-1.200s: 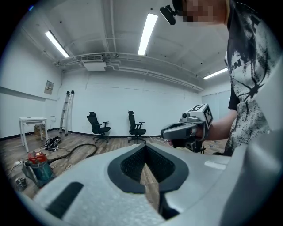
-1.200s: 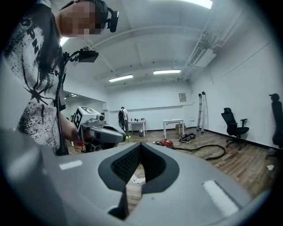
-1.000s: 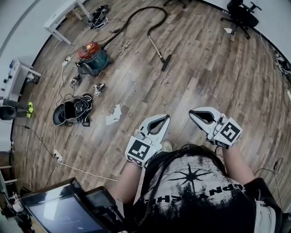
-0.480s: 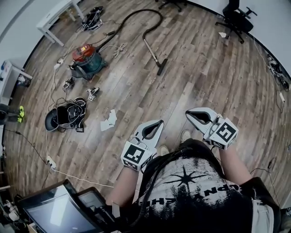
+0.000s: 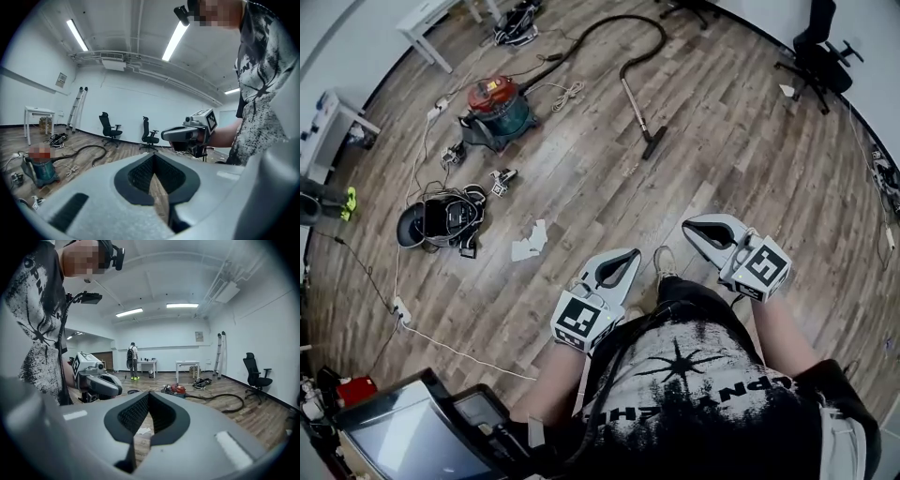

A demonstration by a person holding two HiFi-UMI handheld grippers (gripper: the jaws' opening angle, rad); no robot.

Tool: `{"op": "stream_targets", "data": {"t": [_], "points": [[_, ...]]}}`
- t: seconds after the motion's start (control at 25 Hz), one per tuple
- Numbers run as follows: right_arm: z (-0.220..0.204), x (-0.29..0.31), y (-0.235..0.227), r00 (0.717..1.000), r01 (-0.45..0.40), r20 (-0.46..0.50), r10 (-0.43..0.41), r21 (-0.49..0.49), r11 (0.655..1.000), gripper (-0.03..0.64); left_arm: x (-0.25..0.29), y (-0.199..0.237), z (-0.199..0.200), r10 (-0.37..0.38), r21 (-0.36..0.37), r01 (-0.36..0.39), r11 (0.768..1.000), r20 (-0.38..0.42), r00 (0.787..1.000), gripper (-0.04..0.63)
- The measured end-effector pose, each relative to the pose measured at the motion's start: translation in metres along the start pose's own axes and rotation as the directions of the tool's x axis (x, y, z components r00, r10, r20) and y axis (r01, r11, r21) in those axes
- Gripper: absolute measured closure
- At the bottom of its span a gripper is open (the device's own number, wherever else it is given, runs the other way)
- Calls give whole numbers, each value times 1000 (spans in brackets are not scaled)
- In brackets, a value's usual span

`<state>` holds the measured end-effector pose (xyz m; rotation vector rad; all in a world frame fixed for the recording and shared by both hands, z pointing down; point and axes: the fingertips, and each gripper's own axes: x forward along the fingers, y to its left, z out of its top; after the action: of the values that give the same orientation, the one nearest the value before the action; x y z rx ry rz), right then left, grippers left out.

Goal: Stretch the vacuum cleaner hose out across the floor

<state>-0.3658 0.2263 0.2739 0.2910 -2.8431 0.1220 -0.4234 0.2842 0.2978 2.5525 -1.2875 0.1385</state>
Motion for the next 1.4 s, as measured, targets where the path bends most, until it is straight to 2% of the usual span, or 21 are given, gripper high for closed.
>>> {"op": "stream_targets", "data": {"t": [0.2,0.36,0.48,0.72,0.84,0.88,1.04,1.24,1.4], "points": [[11,21,-54,996,-84,-2,84,-16,996,611,39,34,24,64,-24,-64,998,6,998,595],[23,33,-106,990,-136,14,137,-38,990,611,82,59,44,108,-10,-107,994,6,994,595],[25,36,-147,987,-157,11,159,-90,983,611,116,79,58,145,3,-145,989,4,989,595],[34,44,-218,988,-134,73,138,-59,989,611,164,115,80,183,32,-182,983,-18,983,595],[31,41,-245,990,-129,29,135,-166,978,611,191,124,94,193,38,-192,981,-10,981,595],[30,40,-252,990,-129,30,136,-175,976,611,198,127,98,195,40,-194,980,-6,981,595],[31,44,-273,989,-121,71,130,-123,985,611,211,143,106,209,53,-208,977,-2,978,595],[25,60,-286,992,-113,43,115,-56,992,611,216,168,109,206,58,-207,977,17,978,595],[27,87,-301,997,-68,39,72,-97,993,611,216,194,109,175,74,-177,982,29,984,595]]}}
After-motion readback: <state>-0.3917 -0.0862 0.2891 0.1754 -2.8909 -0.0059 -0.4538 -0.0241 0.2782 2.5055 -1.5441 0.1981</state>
